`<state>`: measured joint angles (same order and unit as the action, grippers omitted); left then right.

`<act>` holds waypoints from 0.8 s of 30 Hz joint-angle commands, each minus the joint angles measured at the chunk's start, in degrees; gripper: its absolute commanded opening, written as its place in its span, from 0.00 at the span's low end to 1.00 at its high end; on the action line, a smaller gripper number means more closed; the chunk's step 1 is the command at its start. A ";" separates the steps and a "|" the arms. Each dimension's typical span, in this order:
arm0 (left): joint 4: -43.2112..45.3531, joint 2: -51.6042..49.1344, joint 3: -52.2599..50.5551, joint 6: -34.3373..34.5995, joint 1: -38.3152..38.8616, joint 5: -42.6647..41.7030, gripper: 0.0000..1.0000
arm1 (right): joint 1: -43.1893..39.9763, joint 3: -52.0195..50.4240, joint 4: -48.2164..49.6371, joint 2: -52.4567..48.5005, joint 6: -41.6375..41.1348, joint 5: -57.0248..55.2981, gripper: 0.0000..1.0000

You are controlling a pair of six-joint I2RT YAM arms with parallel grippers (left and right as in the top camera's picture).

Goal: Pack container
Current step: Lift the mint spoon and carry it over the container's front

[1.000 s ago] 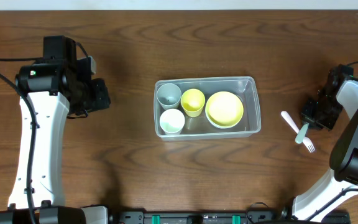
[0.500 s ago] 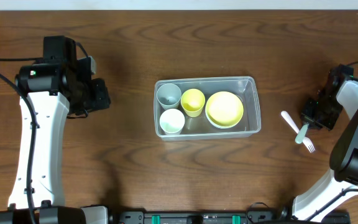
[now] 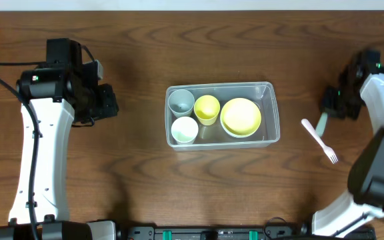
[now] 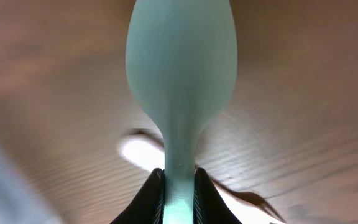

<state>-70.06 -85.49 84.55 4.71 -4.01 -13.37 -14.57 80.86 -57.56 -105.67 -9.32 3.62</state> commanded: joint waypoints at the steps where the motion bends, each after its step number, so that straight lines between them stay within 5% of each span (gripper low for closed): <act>1: -0.11 0.63 -0.24 0.28 0.07 -0.13 0.40 | 6.67 4.28 -0.52 9.20 10.38 2.10 0.01; 15: -0.13 0.63 -0.24 0.28 0.07 -0.13 0.40 | 40.94 3.96 -5.05 15.52 43.56 5.86 0.01; 24: -0.15 0.63 -0.24 0.28 0.07 -0.13 0.40 | 45.62 3.61 -7.45 11.65 49.27 5.88 0.01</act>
<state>-70.08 -85.49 84.55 4.71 -4.01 -13.37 30.70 85.08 -64.31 -92.53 36.40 9.28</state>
